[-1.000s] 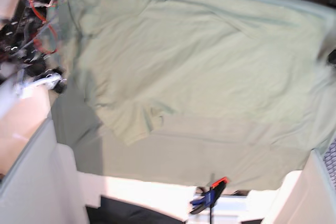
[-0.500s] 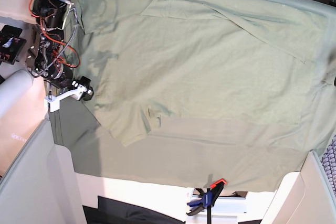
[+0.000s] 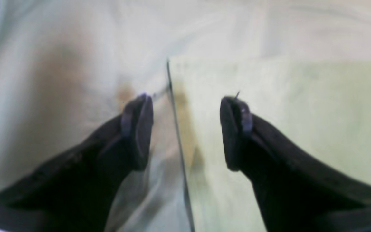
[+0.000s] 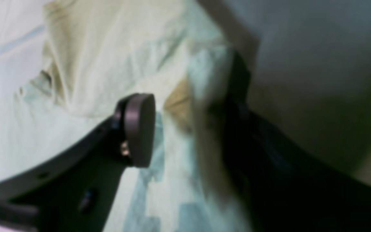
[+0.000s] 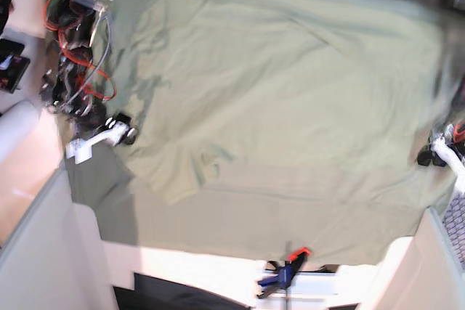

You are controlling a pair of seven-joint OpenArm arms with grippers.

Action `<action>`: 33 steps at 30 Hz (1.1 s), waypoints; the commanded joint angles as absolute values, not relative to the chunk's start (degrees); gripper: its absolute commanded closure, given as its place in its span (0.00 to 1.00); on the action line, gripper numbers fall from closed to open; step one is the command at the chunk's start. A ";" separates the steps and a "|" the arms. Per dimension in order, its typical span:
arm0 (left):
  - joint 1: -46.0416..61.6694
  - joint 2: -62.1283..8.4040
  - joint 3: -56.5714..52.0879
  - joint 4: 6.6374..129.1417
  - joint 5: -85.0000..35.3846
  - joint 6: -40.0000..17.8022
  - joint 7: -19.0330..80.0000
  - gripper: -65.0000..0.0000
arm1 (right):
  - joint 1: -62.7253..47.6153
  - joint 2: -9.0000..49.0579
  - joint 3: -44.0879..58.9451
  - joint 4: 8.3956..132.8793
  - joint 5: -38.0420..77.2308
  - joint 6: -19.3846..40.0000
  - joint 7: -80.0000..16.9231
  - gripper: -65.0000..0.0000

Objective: Fold the T-shirt properly

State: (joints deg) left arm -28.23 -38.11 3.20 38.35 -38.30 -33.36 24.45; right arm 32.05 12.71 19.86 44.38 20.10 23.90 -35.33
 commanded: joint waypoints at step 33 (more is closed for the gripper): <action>-35.38 -32.77 3.86 28.97 -40.58 -40.00 21.71 1.00 | 33.78 13.54 19.86 45.30 23.62 23.86 -34.76 1.00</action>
